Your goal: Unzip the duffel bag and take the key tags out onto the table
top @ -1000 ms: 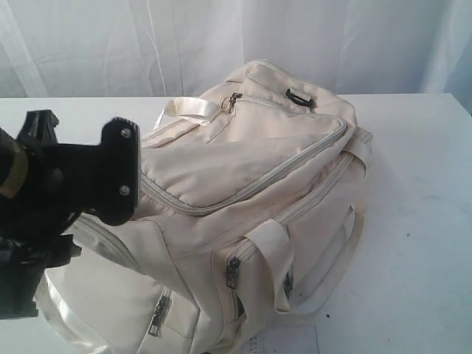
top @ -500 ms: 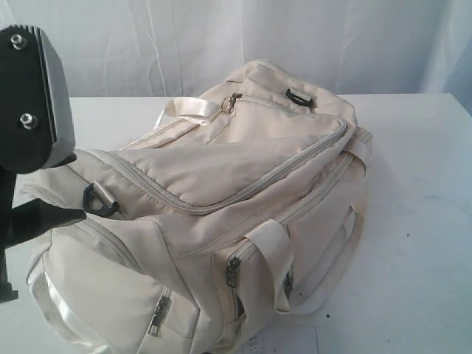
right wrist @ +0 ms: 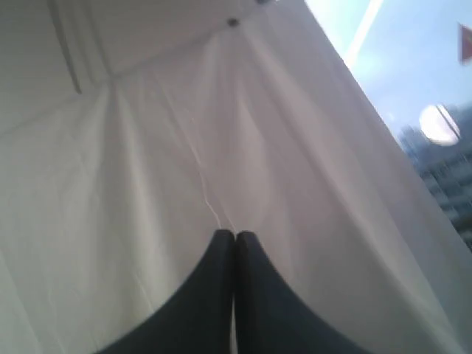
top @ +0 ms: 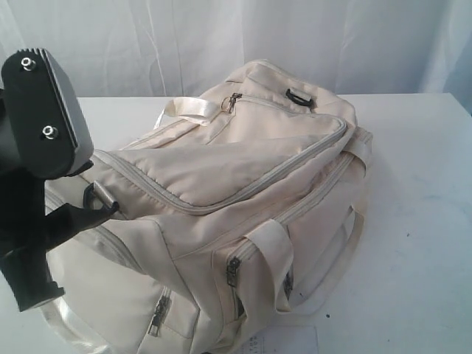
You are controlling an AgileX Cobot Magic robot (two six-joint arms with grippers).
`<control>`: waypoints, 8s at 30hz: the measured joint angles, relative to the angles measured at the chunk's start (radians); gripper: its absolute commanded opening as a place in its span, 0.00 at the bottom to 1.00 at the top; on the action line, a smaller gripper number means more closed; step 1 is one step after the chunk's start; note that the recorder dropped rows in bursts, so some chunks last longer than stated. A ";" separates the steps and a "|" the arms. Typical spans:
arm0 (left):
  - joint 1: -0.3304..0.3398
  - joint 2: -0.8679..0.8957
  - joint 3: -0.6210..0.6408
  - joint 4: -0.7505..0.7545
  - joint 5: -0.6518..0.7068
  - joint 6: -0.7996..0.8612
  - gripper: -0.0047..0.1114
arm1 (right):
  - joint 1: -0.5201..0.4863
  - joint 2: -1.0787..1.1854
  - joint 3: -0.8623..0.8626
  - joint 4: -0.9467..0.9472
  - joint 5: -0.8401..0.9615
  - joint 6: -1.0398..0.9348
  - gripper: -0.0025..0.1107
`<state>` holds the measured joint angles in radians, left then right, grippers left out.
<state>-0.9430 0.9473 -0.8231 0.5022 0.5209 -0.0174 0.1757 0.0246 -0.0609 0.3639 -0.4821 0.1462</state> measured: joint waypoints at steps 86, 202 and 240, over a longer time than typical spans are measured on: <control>0.000 -0.002 0.002 -0.015 -0.044 -0.027 0.55 | 0.457 2.314 -2.103 -0.683 1.407 -0.599 0.20; 0.537 1.176 -0.895 -1.388 0.101 1.167 0.04 | 0.400 2.087 -2.099 -0.584 1.684 -0.284 0.51; 0.537 1.176 -0.895 -1.372 0.115 1.161 0.04 | 0.402 2.226 -2.101 -0.414 1.534 -0.572 0.59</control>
<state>-0.4063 2.1235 -1.7183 -0.8702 0.6363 1.1436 0.5776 2.2506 -2.1620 -0.0499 1.0518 -0.4259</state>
